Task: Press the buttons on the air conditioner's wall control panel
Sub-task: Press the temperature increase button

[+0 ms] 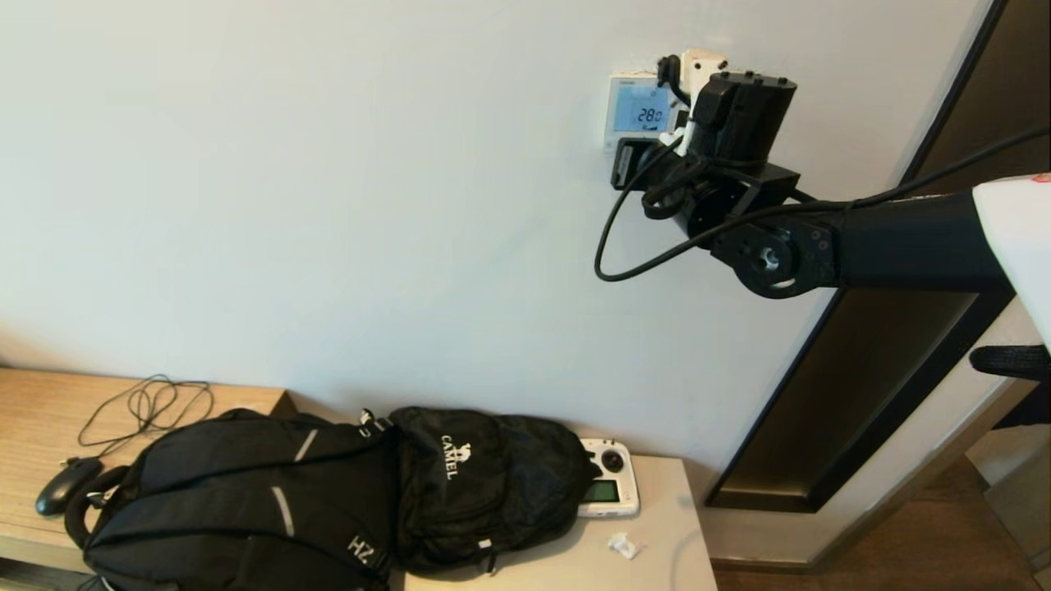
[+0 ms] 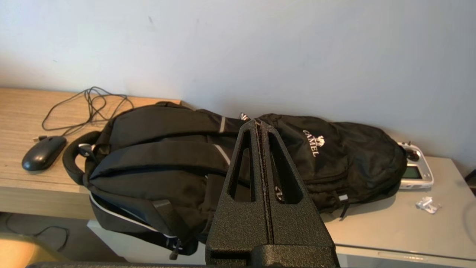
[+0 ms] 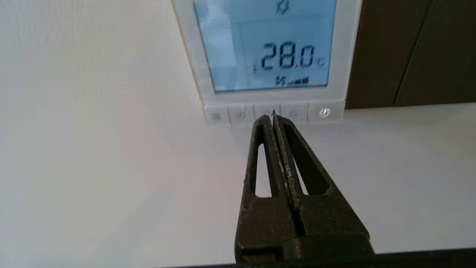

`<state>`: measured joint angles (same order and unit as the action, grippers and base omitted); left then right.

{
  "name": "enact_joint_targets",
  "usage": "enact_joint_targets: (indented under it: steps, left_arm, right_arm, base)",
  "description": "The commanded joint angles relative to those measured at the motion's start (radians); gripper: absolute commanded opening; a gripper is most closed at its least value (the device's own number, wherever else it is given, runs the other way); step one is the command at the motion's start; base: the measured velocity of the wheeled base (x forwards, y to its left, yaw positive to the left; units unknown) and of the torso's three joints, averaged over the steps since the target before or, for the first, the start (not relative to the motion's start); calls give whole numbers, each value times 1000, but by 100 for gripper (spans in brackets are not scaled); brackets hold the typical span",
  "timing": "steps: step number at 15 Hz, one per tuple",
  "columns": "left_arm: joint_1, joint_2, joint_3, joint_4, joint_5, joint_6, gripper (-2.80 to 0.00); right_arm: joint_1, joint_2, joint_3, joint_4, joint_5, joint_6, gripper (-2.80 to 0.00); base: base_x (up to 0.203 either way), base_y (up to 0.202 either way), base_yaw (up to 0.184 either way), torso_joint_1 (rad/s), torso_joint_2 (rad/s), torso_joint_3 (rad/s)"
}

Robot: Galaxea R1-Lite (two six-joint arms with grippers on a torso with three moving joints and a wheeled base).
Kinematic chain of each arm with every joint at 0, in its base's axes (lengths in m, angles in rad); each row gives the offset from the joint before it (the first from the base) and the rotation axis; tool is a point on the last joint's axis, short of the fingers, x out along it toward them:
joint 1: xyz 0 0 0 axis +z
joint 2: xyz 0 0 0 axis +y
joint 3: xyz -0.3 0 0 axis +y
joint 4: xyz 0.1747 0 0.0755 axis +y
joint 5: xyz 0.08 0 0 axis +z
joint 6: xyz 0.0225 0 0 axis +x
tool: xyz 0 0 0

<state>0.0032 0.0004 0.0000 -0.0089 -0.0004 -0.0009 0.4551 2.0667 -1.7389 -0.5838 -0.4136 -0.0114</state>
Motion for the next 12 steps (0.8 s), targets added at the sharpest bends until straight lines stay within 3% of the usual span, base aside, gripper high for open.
enact_joint_targets:
  steps: [1,12]
  left_arm:
    - [1,0,0,0,-1,-1,-280]
    - [0,0,0,0,-1,-1,-280]
  right_arm:
    - [0,-14,7,-20,-2,-5,-280]
    - [-9,9,-5,-22,-1,-13,-280]
  base:
    - [0,0,0,0,0,0]
    - [0,0,0,0,0,0]
